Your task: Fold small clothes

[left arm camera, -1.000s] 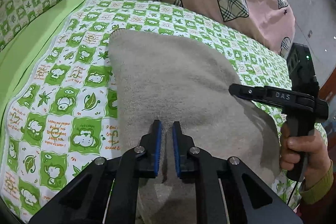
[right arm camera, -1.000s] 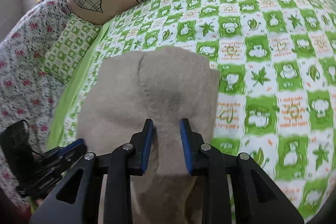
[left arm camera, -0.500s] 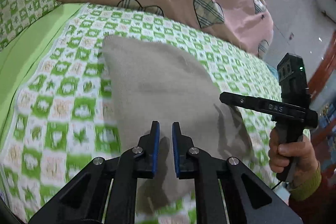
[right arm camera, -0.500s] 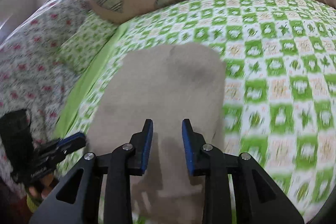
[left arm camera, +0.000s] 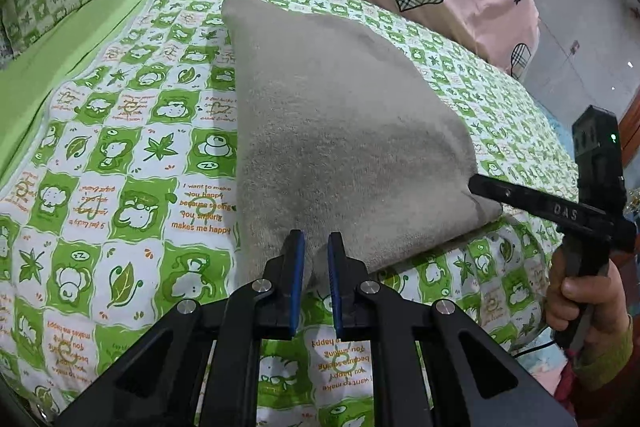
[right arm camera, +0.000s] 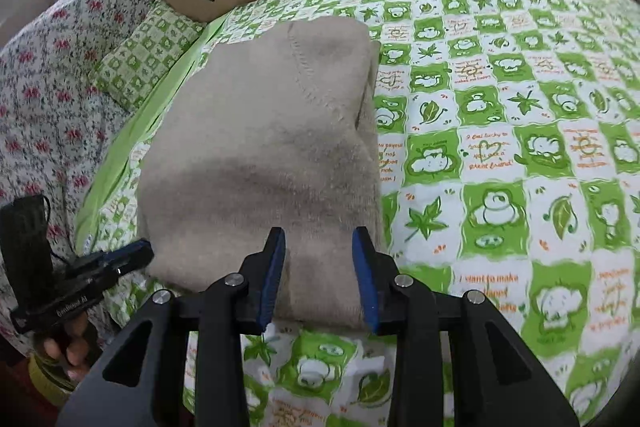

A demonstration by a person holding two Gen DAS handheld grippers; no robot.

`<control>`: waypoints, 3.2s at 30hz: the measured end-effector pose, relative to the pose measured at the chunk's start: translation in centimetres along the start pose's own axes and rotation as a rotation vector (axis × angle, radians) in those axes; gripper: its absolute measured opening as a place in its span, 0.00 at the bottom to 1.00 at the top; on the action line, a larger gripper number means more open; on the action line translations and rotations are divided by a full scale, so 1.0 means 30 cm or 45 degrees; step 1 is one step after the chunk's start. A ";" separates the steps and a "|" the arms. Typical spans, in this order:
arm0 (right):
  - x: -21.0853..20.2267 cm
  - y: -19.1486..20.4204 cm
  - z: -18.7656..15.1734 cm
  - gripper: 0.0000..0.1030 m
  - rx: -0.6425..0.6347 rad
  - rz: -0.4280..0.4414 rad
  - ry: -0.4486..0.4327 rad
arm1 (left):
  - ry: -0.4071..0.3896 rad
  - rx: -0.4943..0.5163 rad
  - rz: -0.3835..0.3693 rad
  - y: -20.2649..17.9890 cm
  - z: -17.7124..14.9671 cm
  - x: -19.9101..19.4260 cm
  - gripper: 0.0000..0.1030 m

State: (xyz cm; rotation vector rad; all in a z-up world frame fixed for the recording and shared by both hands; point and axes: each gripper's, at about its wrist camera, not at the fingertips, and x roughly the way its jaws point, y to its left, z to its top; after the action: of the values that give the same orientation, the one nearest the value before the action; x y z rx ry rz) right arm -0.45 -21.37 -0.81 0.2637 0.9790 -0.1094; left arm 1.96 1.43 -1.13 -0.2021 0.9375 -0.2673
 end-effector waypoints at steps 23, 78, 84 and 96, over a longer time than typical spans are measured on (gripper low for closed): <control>-0.165 -0.050 -0.111 0.46 0.077 -0.046 -0.090 | -0.019 -0.007 0.123 -0.023 -0.077 -0.118 0.48; 0.368 -0.142 0.569 0.27 0.163 0.209 0.064 | 0.021 -0.307 0.088 0.348 0.640 0.371 0.61; 0.295 -0.112 0.593 0.10 0.108 0.162 -0.077 | -0.040 -0.189 0.206 0.310 0.665 0.410 0.15; 0.211 -0.137 0.540 0.24 0.215 0.096 -0.054 | -0.086 -0.246 0.279 0.361 0.670 0.308 0.18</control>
State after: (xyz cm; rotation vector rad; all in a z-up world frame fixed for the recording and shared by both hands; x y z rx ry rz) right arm 15.24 -29.51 1.79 0.4511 0.9179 -0.1286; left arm 25.05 9.92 0.31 -0.2816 0.9102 0.0320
